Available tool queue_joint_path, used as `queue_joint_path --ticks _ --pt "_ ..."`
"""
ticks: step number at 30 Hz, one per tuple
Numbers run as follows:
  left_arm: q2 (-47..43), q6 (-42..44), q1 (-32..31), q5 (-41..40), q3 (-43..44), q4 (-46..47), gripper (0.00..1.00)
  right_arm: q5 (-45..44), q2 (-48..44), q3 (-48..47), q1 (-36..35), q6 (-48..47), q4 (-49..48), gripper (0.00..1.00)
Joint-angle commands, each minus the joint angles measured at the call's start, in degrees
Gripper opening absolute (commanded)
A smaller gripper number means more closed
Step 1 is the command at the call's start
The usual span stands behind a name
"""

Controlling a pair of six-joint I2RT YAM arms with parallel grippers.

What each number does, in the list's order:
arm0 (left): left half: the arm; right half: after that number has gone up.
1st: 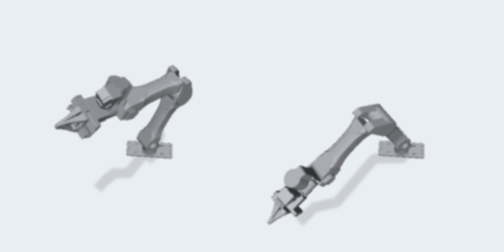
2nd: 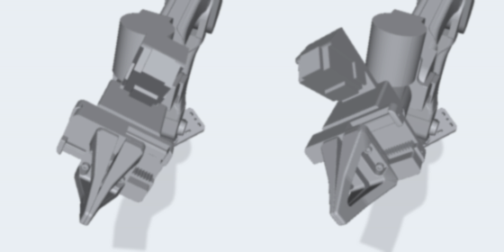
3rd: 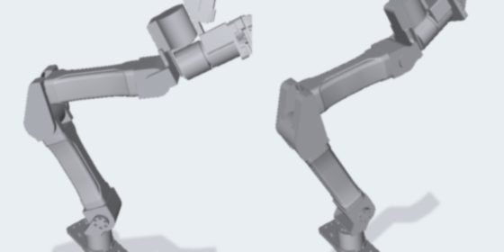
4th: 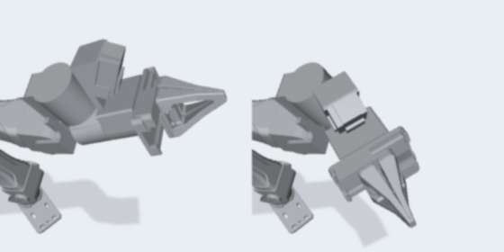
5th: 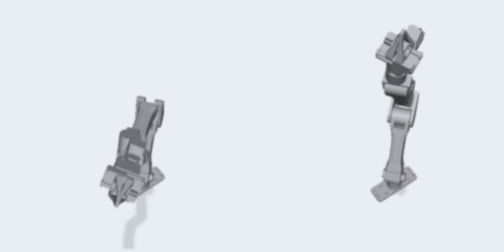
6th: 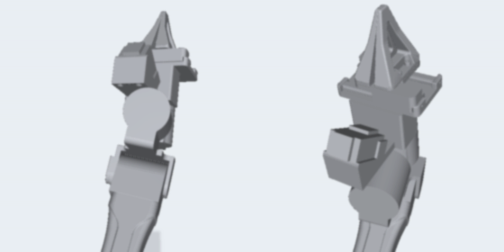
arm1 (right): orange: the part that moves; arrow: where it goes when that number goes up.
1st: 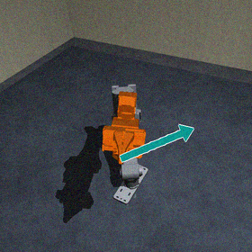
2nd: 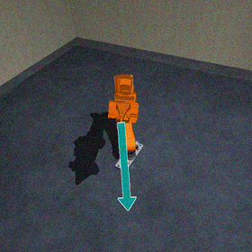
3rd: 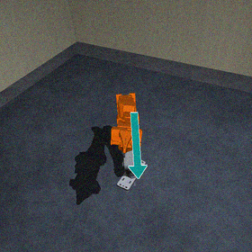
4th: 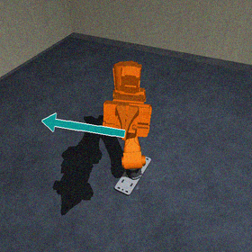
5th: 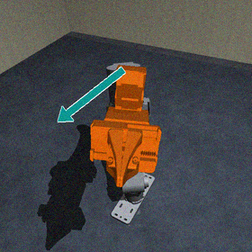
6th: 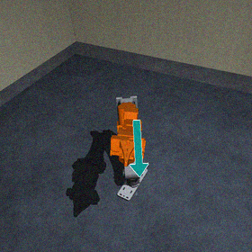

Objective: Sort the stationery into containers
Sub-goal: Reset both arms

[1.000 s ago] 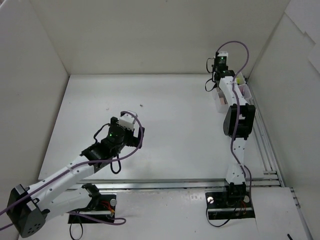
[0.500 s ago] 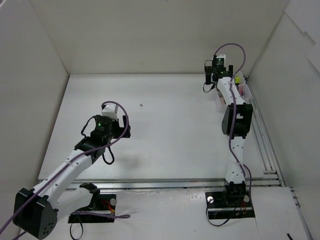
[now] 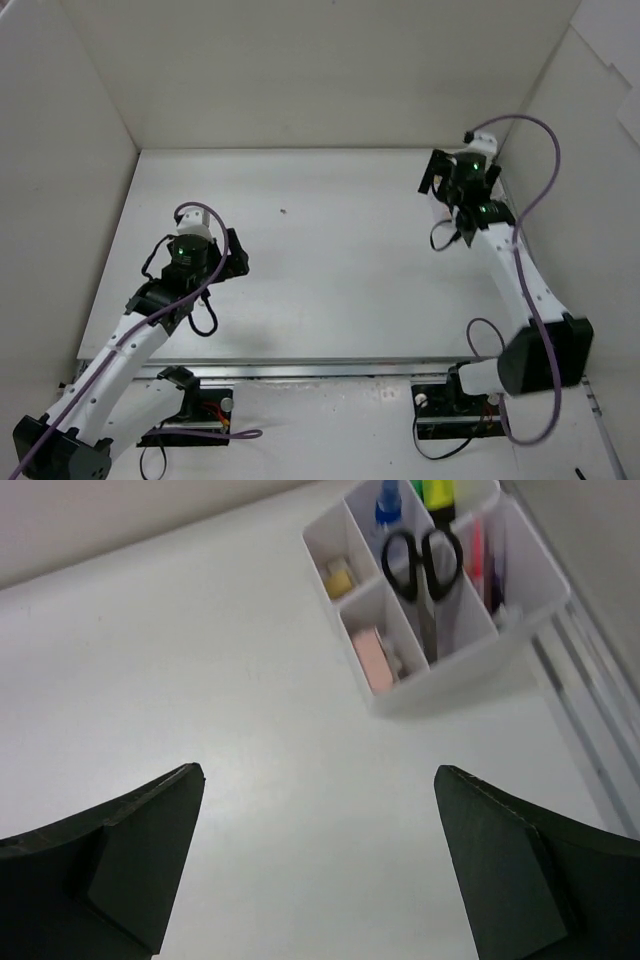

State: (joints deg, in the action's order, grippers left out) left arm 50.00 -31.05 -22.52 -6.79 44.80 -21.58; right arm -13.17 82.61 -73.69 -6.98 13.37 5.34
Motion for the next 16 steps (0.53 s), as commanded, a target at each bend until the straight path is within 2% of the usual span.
queue_joint_path --ticks 1,2,3,6,11,16 --pt "-1.65 -3.67 0.64 -1.22 1.88 -3.90 0.99 -2.38 -13.31 16.70 -1.88 10.25 -4.99 0.98" --pt "-2.96 -4.02 0.64 -0.60 1.18 -3.47 1.00 -2.30 -19.88 20.13 -3.02 11.06 -4.99 0.98" --pt "-3.59 -3.85 0.64 1.14 -0.31 -3.03 0.99 -2.13 -22.73 26.95 -3.47 12.03 -4.99 0.98" --pt "-6.31 -3.67 0.64 2.74 -2.42 -2.23 0.99 -1.68 -33.98 36.04 -3.74 14.49 -3.51 0.98" --pt "-10.00 -3.32 0.64 0.90 -3.22 -4.34 1.00 -2.74 -49.18 42.13 -3.91 15.20 1.86 0.98" --pt "-11.50 -3.32 0.64 0.55 -3.84 -3.64 0.99 -3.71 -53.60 43.90 -3.74 15.03 2.57 0.98"
